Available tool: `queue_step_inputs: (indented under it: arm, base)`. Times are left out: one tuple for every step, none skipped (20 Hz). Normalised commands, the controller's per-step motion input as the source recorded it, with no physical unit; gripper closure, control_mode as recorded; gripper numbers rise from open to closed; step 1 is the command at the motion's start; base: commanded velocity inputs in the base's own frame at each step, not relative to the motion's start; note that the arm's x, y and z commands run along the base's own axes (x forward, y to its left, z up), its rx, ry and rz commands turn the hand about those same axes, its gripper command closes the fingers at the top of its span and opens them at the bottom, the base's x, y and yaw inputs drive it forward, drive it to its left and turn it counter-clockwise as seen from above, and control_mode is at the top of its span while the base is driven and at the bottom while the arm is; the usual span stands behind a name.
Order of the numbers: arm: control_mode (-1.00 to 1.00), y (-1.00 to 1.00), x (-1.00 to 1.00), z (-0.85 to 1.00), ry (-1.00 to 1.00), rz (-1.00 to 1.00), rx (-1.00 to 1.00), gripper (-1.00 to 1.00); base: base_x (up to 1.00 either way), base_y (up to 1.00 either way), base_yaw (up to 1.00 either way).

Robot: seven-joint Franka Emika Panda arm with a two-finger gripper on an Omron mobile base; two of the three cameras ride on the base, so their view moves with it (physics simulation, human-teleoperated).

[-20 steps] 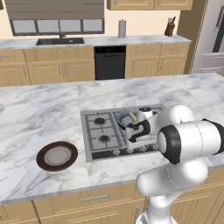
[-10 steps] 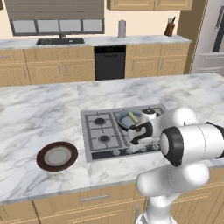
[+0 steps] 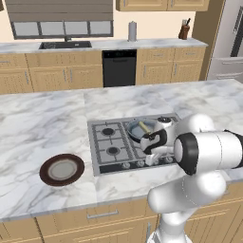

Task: Pick up the butter stick and place it in the pan. Then turn on the burner for the pan.

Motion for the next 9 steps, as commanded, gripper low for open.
queue_step_inputs:
  arm:
    - [-1.0, 0.17, -0.18, -0.55, 0.0, 0.21, 0.0, 1.0]
    - [-1.0, 0.13, -0.19, -0.51, 0.0, 0.21, 0.0, 1.0]
    - [-1.0, 0.14, -0.19, -0.54, 0.0, 0.21, 0.0, 1.0]
    - [-1.0, 0.11, -0.21, -0.5, 0.0, 0.21, 0.0, 1.0]
    - [-1.0, 0.24, -0.23, -0.51, 0.0, 0.18, 0.0, 1.0]
    - [-1.0, 0.05, -0.38, -0.48, 0.0, 0.12, 0.0, 1.0]
    - [-1.0, 0.06, -0.39, -0.4, 0.0, 0.12, 0.0, 1.0]
    - [-1.0, 0.15, -0.54, -0.48, 0.0, 0.1, 0.0, -1.0]
    - [-1.0, 0.13, -0.53, -0.24, 0.0, 0.08, 0.0, -1.0]
  base:
    - [0.0, 0.0, 0.0]
    - [0.0, 0.0, 0.0]
    - [0.0, 0.0, 0.0]
    - [0.0, 0.0, 0.0]
    - [0.0, 0.0, 0.0]
    - [0.0, 0.0, 0.0]
    - [0.0, 0.0, 0.0]
    - [0.0, 0.0, 0.0]
    - [0.0, 0.0, 0.0]
